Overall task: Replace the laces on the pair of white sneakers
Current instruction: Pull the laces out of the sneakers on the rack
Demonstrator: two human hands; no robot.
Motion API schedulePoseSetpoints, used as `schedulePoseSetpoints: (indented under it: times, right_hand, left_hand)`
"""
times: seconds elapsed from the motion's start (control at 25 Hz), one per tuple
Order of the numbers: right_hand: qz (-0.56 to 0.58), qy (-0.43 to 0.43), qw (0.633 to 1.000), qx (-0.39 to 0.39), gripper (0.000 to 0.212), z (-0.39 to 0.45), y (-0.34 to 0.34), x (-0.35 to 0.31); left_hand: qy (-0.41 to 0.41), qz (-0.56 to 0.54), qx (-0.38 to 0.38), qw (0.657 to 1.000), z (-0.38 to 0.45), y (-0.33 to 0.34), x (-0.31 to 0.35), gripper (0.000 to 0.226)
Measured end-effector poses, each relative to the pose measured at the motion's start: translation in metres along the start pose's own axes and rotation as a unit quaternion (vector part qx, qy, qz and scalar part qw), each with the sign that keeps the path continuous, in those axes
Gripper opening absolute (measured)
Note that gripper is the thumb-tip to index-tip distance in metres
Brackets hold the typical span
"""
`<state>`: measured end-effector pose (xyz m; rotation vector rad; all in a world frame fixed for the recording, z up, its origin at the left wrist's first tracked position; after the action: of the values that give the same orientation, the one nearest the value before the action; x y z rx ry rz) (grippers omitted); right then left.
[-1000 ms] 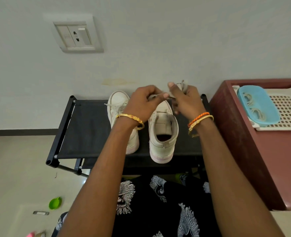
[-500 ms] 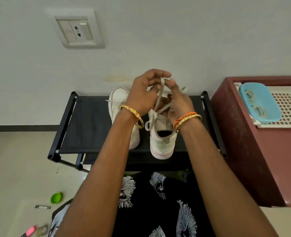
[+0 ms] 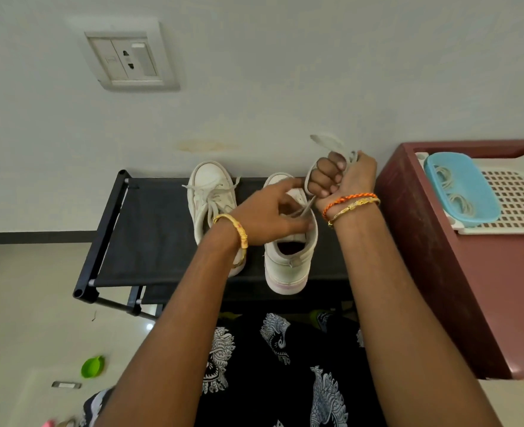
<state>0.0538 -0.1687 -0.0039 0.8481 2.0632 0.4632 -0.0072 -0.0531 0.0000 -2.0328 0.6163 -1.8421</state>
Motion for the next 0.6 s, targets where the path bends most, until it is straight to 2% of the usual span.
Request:
schedulePoseSetpoints:
  times: [0.04,0.12,0.2,0.28,0.36,0.4,0.52,0.6]
  right_hand:
    - [-0.015,-0.003,1.000,0.004,0.051,0.001,-0.002,-0.002]
    - [-0.055,-0.012,0.998,0.028,0.047,0.001,-0.006,-0.004]
    - [-0.084,-0.028,0.993,0.077,0.038,0.001,-0.008,0.000]
    - [-0.154,-0.088,0.975,0.131,0.033,0.000,-0.010,0.001]
    - [-0.258,-0.149,0.941,0.158,0.030,-0.001,-0.011,0.003]
    - [-0.306,-0.159,0.926,0.155,0.029,-0.001,-0.011,0.005]
    - [-0.416,-0.172,0.883,0.130,0.034,-0.001,-0.009,0.016]
    - [-0.460,-0.187,0.861,0.111,0.049,-0.006,-0.010,0.022]
  left_hand:
    - [0.015,0.037,0.034,0.999,0.002,-0.001,0.002,0.049]
    - [0.011,0.029,0.116,0.993,0.005,-0.007,0.004,0.025]
    - [-0.004,0.022,0.163,0.986,0.007,-0.012,0.003,0.015]
    - [-0.074,-0.082,0.201,0.973,0.008,-0.014,0.000,0.013]
    - [-0.169,-0.251,0.224,0.927,0.007,-0.013,0.002,0.013]
    - [-0.185,-0.297,0.228,0.909,0.008,-0.010,0.003,0.013]
    - [-0.156,-0.315,0.256,0.901,0.012,0.001,0.001,0.018]
    - [-0.141,-0.285,0.302,0.899,0.011,0.006,0.001,0.018]
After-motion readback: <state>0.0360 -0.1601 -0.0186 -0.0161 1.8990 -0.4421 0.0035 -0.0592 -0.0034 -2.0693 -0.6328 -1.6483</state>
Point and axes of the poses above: each hand's wrist, its own z-axis towards the middle knuckle, its own y-axis out of the palm, x = y × z, the point moved 3 cm from there along z, towards the middle knuckle, and after that the axes turned 15 degrees about x, right-handed, at the moved point
